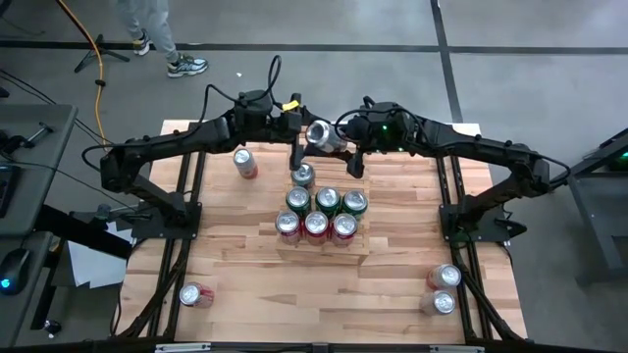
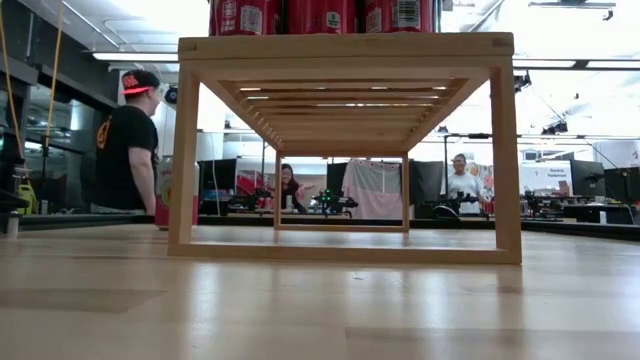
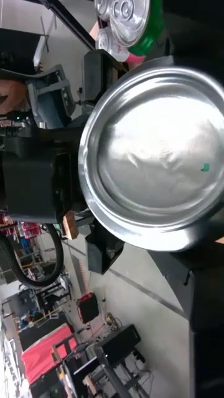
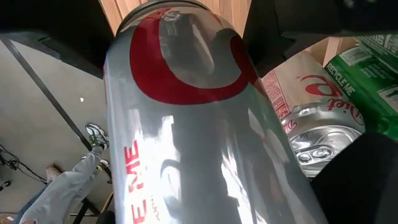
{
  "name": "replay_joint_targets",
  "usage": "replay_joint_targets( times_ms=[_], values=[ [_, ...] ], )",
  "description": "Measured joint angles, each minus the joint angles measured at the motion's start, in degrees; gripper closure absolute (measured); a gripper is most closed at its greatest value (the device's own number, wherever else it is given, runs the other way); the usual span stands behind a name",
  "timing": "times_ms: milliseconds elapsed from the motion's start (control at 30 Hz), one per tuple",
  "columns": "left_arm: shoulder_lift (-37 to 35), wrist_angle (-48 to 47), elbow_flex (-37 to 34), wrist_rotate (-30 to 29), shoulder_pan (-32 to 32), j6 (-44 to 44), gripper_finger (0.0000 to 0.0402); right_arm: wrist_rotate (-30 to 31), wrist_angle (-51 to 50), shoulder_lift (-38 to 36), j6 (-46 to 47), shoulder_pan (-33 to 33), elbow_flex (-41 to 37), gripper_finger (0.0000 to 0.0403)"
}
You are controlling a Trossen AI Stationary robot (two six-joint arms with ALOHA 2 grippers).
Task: Place canned beverage on shelf
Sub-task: Put the top red-silver soda can on the shelf aligned with the other red-silver soda can
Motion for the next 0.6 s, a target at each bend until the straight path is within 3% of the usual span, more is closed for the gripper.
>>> replay_joint_targets(
  times_ms=[167,367,600],
  values=[
    [0.0,0.2,0.0,-0.8,0.0,0.7,0.0160,0.0,0.3,0.0,0.2,0.0,0.0,0.0123],
    [-0.2,-0.2,0.0,-3.7,0.0,1.4,0.0165,0.8,1.0,0.1,-0.1,0.0,0.0,0.0044],
    [-0.6,0.3,0.0,-3.8,1.5,0.7,0.0166,0.8,0.5,0.1,-0.1,-0.3,0.0,0.0033]
  ],
)
